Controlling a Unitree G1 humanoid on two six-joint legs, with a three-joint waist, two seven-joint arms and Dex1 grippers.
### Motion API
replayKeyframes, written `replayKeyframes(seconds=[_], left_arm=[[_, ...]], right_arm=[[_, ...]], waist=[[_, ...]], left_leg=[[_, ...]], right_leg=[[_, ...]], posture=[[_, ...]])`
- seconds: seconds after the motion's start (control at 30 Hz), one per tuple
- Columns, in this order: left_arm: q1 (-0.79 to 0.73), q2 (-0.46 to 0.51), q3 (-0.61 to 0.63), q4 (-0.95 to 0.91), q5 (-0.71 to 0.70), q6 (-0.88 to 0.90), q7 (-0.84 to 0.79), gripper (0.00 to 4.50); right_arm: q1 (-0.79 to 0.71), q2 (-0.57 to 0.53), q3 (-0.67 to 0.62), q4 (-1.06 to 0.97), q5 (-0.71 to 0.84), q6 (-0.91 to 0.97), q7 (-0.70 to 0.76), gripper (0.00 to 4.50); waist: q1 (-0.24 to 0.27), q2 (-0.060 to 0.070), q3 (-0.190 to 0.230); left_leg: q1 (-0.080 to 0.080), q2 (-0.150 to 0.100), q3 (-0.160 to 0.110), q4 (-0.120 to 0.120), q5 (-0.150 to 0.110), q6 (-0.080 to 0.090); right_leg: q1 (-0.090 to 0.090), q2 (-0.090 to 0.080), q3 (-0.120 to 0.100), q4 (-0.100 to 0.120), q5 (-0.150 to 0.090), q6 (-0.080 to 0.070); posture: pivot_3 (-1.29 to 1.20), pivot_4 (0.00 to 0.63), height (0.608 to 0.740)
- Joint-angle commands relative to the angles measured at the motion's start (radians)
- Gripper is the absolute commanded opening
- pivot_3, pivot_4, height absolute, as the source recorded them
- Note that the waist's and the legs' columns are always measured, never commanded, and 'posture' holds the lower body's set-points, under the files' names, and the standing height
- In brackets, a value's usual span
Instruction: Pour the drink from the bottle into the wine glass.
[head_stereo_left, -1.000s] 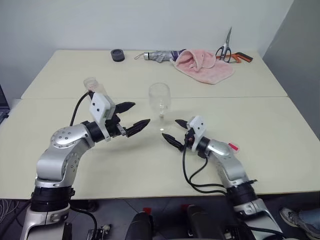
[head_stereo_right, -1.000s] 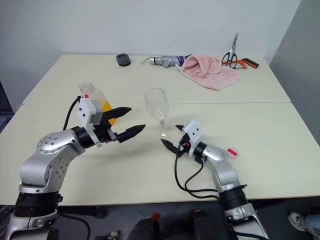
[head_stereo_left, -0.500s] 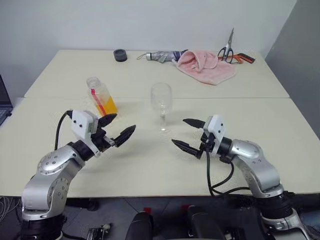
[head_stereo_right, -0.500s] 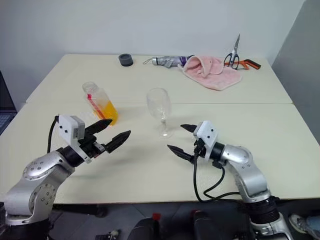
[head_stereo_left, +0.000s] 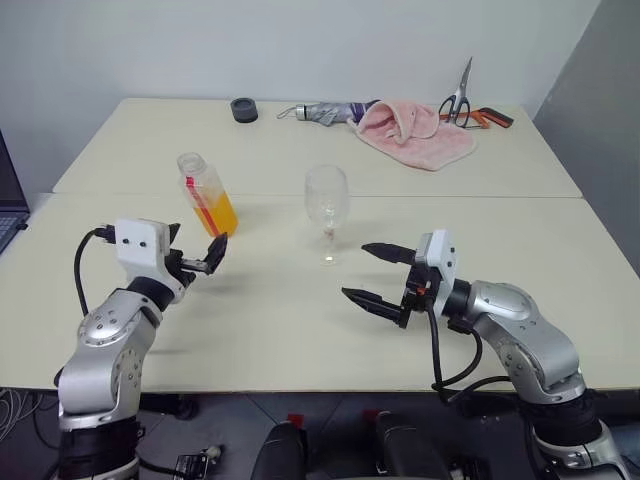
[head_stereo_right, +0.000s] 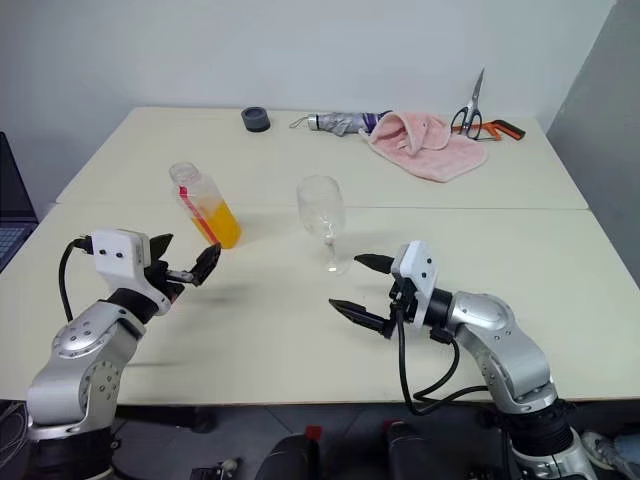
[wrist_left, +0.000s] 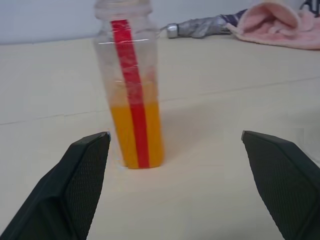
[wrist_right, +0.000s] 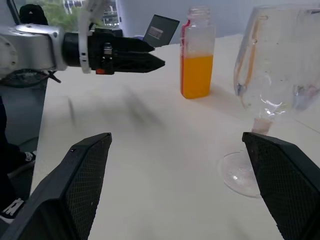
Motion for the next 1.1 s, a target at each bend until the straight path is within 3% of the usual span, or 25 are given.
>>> replayKeyframes(seconds=[0.03,0.5,1.1], left_arm=[[-0.051,-0.004,0.009,0.05,0.026,-0.05,0.014,4.5],[-0.262,0.021,-0.009,0.398,0.068,-0.172,-0.048,4.5],[-0.522,0.031,-0.078,0.832,0.142,-0.378,-0.19,4.5]], right_arm=[[-0.015,-0.008,-0.003,-0.059,0.029,0.027,-0.014,4.46],[-0.03,-0.074,0.017,-0.128,0.063,0.079,0.009,4.46],[-0.089,-0.045,0.047,-0.123,0.048,0.055,-0.012,4.46]], waist=[[0.001,0.0,0.0],[0.007,0.0,0.0],[0.009,0.0,0.0]], left_leg=[[0.0,0.0,0.0,0.0,0.0,0.0],[-0.001,-0.001,-0.001,0.0,0.0,0.0],[-0.002,-0.001,-0.002,0.0,0.0,0.0]], right_leg=[[0.0,0.0,0.0,0.0,0.0,0.0],[0.0,0.0,-0.002,0.0,0.0,0.0],[0.0,0.0,-0.003,0.0,0.0,0.0]], posture=[[0.0,0.15,0.74],[0.0,0.15,0.74],[0.0,0.15,0.74]])
